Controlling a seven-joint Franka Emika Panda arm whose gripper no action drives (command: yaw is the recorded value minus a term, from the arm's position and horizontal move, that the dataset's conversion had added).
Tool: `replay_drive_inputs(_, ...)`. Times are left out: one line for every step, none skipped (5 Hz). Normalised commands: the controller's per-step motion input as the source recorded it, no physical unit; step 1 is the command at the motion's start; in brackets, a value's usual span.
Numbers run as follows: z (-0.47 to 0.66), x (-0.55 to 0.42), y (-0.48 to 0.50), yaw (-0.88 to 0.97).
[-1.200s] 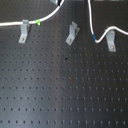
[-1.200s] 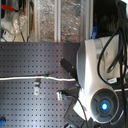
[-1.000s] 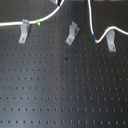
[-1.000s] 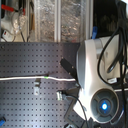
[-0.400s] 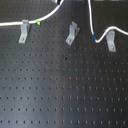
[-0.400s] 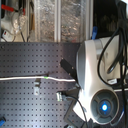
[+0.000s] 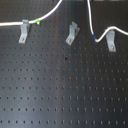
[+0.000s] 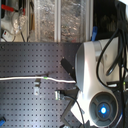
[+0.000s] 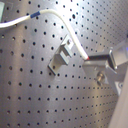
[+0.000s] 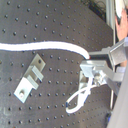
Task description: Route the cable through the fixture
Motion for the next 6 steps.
replay_drive_inputs(0.06,0.207,0.063,0.28)
replay_drive_inputs(0.14,0.075,-0.073,-0.15)
replay_drive_inputs(0.10,0.063,-0.061,-0.11)
replay_drive_inputs(0.09,0.067,-0.129,-0.31)
replay_drive_inputs(0.13,0.069,-0.129,-0.47)
replay_drive_inputs(0.16,0.050,-0.258,-0.65)
